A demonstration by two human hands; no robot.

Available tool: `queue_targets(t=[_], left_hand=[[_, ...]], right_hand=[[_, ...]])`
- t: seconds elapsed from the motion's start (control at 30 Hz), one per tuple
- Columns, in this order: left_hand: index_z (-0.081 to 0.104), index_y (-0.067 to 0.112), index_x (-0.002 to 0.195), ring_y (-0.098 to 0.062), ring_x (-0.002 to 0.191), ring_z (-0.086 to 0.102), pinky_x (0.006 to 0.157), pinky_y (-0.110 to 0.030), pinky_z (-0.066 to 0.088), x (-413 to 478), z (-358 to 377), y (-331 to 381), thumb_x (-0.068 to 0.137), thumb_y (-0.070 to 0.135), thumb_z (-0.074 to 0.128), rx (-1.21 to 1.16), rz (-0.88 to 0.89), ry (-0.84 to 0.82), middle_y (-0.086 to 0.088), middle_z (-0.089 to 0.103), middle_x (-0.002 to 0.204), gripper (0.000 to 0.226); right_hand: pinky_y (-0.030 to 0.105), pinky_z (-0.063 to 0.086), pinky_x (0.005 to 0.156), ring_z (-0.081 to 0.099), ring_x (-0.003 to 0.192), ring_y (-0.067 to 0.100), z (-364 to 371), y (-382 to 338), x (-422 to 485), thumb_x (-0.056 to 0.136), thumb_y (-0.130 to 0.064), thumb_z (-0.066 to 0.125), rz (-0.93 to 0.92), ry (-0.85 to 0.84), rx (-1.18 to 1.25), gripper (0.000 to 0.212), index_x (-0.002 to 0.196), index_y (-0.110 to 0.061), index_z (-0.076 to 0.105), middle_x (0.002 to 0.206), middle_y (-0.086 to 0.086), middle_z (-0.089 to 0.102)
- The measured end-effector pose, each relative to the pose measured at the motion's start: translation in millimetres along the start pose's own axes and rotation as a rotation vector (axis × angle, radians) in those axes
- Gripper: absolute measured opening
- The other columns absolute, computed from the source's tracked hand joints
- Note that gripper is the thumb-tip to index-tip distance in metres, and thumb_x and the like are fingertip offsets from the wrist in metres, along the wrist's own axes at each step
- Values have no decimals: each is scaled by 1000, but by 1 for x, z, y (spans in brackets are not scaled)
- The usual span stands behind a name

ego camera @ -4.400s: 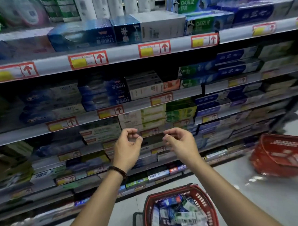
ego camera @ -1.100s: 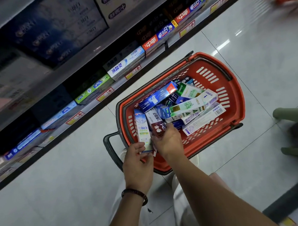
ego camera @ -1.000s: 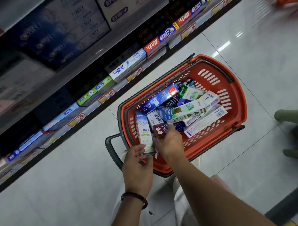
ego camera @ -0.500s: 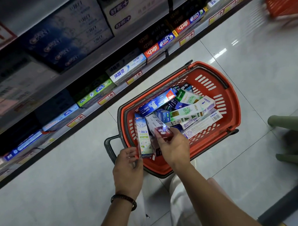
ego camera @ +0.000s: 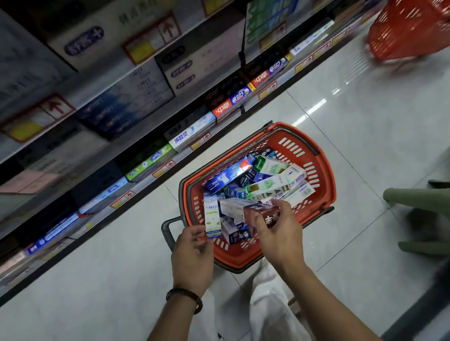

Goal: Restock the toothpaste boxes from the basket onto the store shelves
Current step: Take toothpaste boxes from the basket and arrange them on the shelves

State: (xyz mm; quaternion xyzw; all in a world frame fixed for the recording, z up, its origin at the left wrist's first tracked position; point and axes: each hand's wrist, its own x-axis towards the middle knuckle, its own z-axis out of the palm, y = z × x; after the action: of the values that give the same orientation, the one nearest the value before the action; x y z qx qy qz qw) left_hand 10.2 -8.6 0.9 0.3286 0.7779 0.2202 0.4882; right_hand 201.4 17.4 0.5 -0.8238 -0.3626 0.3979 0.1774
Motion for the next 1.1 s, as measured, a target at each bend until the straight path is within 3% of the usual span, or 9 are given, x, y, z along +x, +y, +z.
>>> queue_targets(t=[0.17, 0.27, 0.4, 0.57, 0.7, 0.77, 0.87, 1.0, 1.1], left_hand=[[65, 20, 120, -1, 99, 66, 74, -12, 50, -10, -15, 35, 96, 6, 72, 47, 40, -24, 11, 67, 114, 29], [64, 21, 119, -6, 99, 68, 77, -20, 55, -18, -26, 59, 95, 6, 73, 41, 48, -42, 11, 67, 114, 29], [63, 21, 120, -9, 99, 68, 78, -24, 59, -28, -41, 87, 95, 8, 74, 56, 75, -93, 8, 68, 115, 31], [60, 24, 122, -9, 100, 68, 75, -19, 56, -39, -60, 121, 94, 11, 76, 93, 118, -119, 7, 66, 118, 35], [54, 28, 125, -8, 97, 69, 76, -19, 55, -47, -79, 152, 92, 16, 79, 132, 173, -139, 11, 64, 119, 42], [52, 31, 126, -8, 96, 70, 77, -22, 56, -51, -91, 168, 90, 16, 81, 132, 201, -135, 12, 61, 121, 48], [49, 37, 131, -8, 101, 70, 83, -32, 61, -58, -107, 192, 87, 16, 85, 106, 242, -163, 15, 59, 127, 60], [46, 42, 140, -1, 107, 69, 77, -21, 59, -79, -124, 227, 88, 13, 84, 37, 304, -244, 27, 56, 131, 71], [48, 41, 140, 2, 115, 67, 92, -28, 59, -100, -130, 249, 92, 1, 77, -64, 350, -275, 22, 63, 135, 69]], right_hand=[[20, 55, 73, 70, 108, 16, -41, -26, -17, 97, -52, 69, 11, 25, 41, 57, 143, -24, 51, 131, -2, 71], [19, 57, 73, 70, 107, 16, -67, -48, -28, 99, -52, 67, 9, 41, 84, 61, 149, -22, 50, 133, -1, 70], [3, 48, 56, 70, 105, 13, -97, -80, -41, 101, -50, 65, -26, 34, 134, 62, 154, -21, 49, 135, 1, 69], [4, 49, 57, 69, 81, -7, -137, -127, -64, 101, -51, 65, -91, 24, 210, 55, 149, -29, 49, 119, -10, 72], [5, 47, 57, 63, 82, -20, -170, -158, -85, 100, -48, 67, -147, 34, 248, 42, 136, -32, 53, 102, -26, 62], [12, 54, 65, 69, 85, -7, -186, -171, -96, 98, -57, 66, -172, 46, 259, 42, 132, -38, 52, 109, -19, 67], [40, 58, 90, 71, 93, 7, -210, -185, -107, 92, -68, 65, -200, 76, 268, 46, 129, -42, 56, 120, -14, 71], [42, 60, 88, 74, 85, 8, -247, -210, -128, 93, -61, 70, -232, 85, 333, 29, 114, -42, 65, 107, -11, 78], [42, 61, 84, 76, 88, 9, -275, -230, -146, 92, -56, 73, -270, 81, 377, 16, 102, -44, 68, 96, -11, 79]])
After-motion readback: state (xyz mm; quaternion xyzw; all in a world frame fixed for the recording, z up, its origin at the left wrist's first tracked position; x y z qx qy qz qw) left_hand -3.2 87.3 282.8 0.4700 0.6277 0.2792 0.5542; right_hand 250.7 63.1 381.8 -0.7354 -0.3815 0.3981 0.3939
